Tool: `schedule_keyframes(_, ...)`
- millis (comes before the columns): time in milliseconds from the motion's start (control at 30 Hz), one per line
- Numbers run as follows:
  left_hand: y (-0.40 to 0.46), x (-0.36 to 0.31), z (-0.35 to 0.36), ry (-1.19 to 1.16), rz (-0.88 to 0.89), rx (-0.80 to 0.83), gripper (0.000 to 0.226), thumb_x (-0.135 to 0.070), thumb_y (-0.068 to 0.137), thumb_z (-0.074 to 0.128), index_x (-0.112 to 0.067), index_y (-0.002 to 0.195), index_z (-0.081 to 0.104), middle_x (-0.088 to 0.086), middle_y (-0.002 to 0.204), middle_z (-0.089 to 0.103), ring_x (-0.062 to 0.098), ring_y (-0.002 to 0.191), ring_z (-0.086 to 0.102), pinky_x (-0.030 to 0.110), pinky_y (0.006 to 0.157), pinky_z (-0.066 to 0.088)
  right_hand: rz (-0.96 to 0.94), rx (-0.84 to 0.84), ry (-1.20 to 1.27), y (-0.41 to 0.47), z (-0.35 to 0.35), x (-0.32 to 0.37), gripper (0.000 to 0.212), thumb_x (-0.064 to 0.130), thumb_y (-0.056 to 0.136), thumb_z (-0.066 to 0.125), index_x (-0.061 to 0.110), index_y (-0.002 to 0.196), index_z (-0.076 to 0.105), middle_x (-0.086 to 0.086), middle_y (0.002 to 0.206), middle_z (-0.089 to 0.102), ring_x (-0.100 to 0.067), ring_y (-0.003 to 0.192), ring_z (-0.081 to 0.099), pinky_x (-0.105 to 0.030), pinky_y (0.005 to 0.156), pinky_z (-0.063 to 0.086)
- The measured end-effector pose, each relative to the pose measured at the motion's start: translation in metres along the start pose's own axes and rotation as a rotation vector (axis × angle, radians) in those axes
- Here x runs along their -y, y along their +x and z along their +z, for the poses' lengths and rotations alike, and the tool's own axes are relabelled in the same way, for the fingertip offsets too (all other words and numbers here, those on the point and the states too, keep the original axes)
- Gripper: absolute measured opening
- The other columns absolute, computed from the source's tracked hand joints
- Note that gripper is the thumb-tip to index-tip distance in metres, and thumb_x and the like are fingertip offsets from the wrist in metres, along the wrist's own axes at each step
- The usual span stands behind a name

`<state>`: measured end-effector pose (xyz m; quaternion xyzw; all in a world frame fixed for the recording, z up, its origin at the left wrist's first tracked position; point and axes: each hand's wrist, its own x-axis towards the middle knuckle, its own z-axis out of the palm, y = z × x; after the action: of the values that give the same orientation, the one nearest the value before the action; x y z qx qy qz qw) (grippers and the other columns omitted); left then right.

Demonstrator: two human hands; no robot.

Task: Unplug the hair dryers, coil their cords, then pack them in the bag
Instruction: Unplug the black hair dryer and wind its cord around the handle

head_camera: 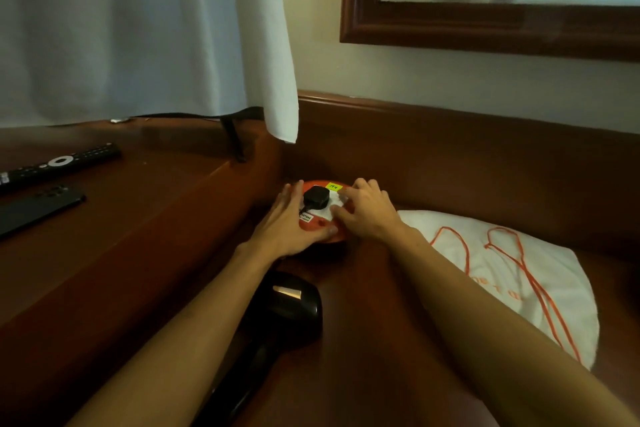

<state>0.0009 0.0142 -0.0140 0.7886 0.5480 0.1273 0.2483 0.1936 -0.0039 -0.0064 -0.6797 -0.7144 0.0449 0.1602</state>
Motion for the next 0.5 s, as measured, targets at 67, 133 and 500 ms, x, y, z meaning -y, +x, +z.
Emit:
schedule_keyframes(67, 0.001, 0.003, 0.003, 0.001, -0.031, 0.000, 0.129, -0.082, 0.074, 0.065, -0.025, 0.164, -0.009, 0.000, 0.173, -0.012, 0.023, 0.159, -0.008, 0.053, 0.125, 0.012, -0.009, -0.010, 0.073, 0.005, -0.001, 0.012, 0.057, 0.043, 0.098, 0.057, 0.019, 0.148, 0.045, -0.006, 0.140, 0.049, -0.024, 0.130, 0.040, -0.043, 0.109, 0.038)
schedule_keyframes(133, 0.003, 0.005, 0.004, 0.022, -0.027, 0.008, 0.131, -0.084, 0.073, 0.063, -0.021, 0.164, -0.007, 0.000, 0.173, -0.010, 0.021, 0.159, -0.008, 0.051, 0.126, 0.011, 0.005, 0.026, 0.190, 0.012, 0.000, 0.022, 0.064, 0.038, 0.094, 0.066, 0.018, 0.151, 0.042, -0.009, 0.143, 0.049, -0.027, 0.134, 0.042, -0.047, 0.110, 0.042)
schedule_keyframes(500, 0.004, 0.010, 0.006, -0.031, -0.023, -0.004, 0.129, -0.084, 0.070, 0.066, -0.026, 0.164, -0.001, -0.003, 0.173, -0.007, 0.022, 0.159, -0.005, 0.051, 0.126, 0.009, 0.020, 0.072, 0.205, 0.039, 0.004, 0.024, 0.036, 0.033, 0.085, 0.079, 0.016, 0.115, 0.071, 0.000, 0.110, 0.069, -0.018, 0.096, 0.067, -0.035, 0.079, 0.059)
